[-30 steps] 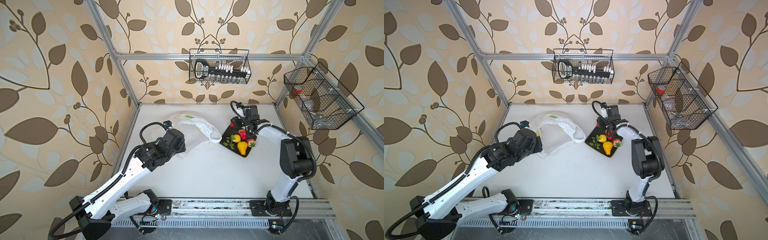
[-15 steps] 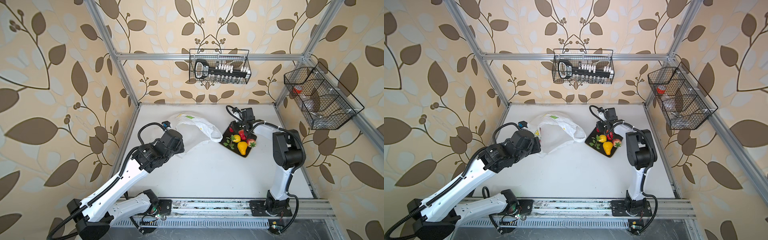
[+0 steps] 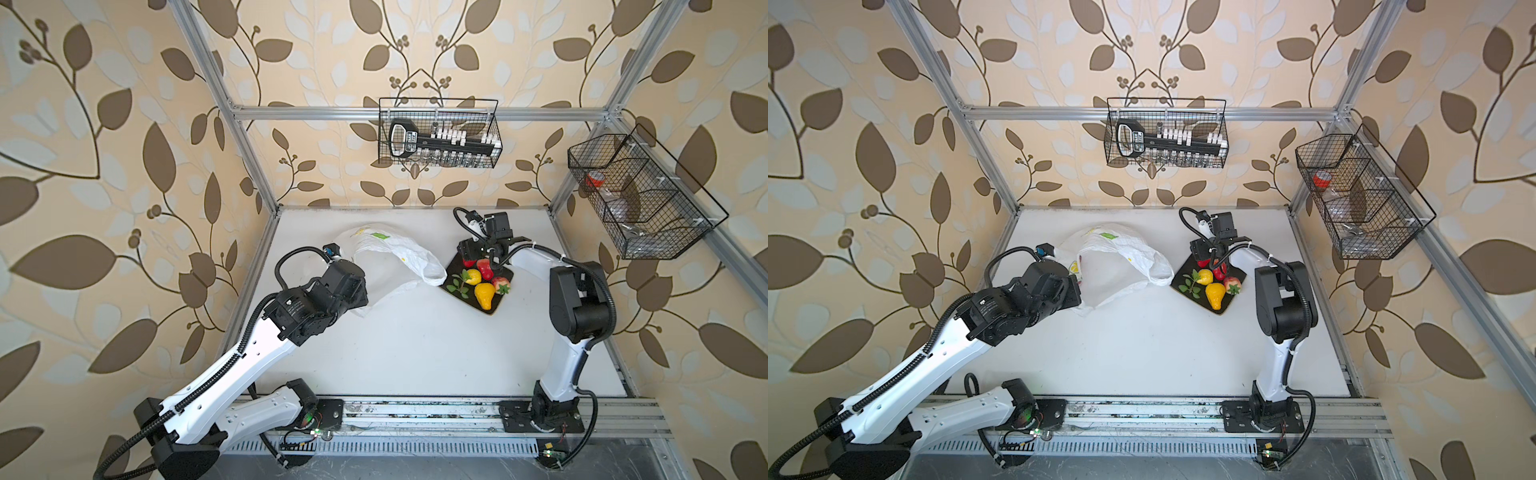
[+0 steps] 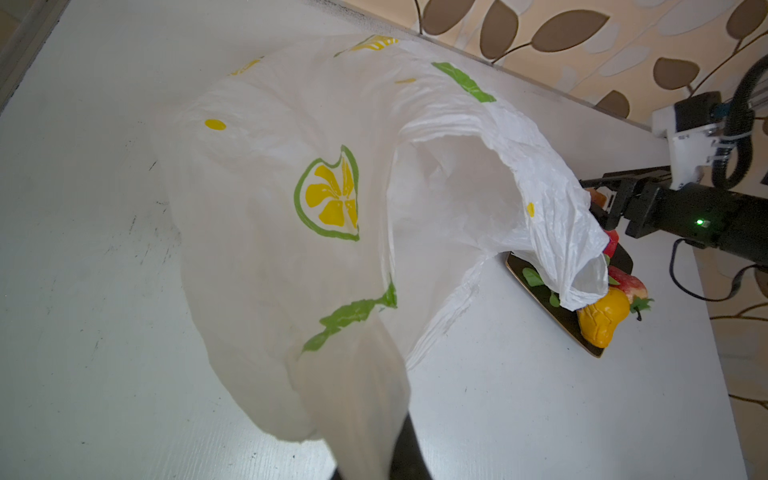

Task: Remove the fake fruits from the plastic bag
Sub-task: 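Open the right gripper to release the pear on the mat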

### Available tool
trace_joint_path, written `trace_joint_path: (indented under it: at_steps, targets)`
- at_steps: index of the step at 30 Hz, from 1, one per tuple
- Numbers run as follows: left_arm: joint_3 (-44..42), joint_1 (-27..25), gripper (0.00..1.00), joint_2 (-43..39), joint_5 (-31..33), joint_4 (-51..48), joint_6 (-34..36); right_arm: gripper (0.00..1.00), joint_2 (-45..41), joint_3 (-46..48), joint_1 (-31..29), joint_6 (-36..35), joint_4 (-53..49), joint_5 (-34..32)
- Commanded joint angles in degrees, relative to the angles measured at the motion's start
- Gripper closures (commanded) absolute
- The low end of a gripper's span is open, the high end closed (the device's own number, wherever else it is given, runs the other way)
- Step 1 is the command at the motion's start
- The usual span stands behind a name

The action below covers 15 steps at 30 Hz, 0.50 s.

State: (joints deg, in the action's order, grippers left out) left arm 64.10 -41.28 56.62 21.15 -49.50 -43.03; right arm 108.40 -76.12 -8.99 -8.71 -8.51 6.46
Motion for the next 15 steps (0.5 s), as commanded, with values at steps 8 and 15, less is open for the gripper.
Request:
trace_joint_path:
  at_steps: [8,15]
  targets:
    - [-1.3,-0.1,1.00,-1.3,-0.1,-0.2,-0.2,0.22,-21.0,1.9,-1.3,5.5,-4.0,4.6]
    - [-1.9,-0.1,1.00,-1.3,-0.5,-0.3,-0.3,0.27,-32.4,8.2,-2.7,11.2,-7.2,8.9]
